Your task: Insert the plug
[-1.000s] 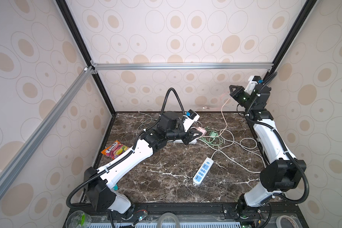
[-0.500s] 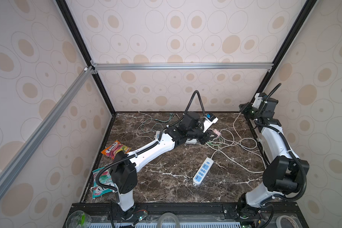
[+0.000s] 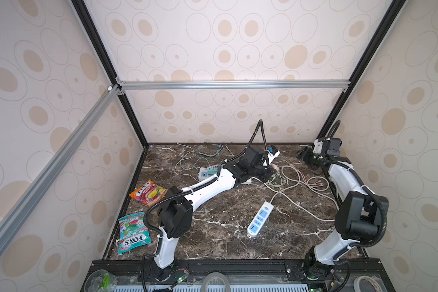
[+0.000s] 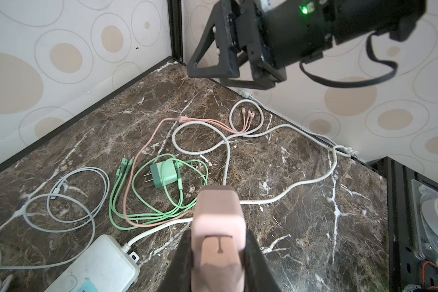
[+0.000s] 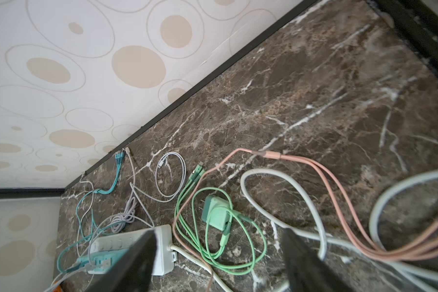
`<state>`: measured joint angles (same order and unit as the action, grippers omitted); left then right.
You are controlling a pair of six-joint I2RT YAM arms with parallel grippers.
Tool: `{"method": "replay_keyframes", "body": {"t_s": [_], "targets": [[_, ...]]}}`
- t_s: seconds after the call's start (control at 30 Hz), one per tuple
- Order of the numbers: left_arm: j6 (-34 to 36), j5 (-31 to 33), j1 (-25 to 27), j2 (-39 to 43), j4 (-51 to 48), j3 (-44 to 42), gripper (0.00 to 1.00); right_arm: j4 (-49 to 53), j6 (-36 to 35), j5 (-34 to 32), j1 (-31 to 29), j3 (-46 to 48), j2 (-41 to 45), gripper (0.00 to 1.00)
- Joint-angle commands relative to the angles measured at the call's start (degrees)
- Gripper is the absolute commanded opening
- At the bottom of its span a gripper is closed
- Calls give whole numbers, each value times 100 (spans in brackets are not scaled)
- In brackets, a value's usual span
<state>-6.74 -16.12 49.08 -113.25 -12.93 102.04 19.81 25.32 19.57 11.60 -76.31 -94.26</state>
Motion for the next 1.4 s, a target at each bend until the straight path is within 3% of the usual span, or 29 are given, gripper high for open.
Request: {"method": "replay_keyframes", "body": {"t_s": [0.0,0.2,0.3,0.47,0.6,0.7,0.93,1.03,1.2,1.37], "targets": [[-199,158,-83,169,-38,233,0,258,88,-234,-17,411,624,99],[-380,512,-228,466,43,-174,0,256,369,126,-195,1483,1833,100],[-454,554,-341,648,127,-442,0,121,211,470,-486,2120,2460,93],[-591,496,-543,895,211,-795,0,-230,269,1036,-1135,2984,2857,57],[-642,504,-608,993,235,-987,0,-332,86,1030,-1840,3083,2448,42],[-675,523,-639,1037,264,-1087,0,-746,287,978,-2284,3087,1920,23],[-545,804,-642,1230,286,-1569,0,-1019,665,-239,-2900,2957,760,1],[-286,405,-639,1398,242,-1862,0,-1114,993,-690,-2891,3178,725,3],[-93,205,-376,1431,-297,-2004,0,-1439,877,-315,-2889,3540,1255,20],[-237,381,-81,1440,-563,-2109,0,-973,898,-1162,-2858,3681,1884,43]]}}
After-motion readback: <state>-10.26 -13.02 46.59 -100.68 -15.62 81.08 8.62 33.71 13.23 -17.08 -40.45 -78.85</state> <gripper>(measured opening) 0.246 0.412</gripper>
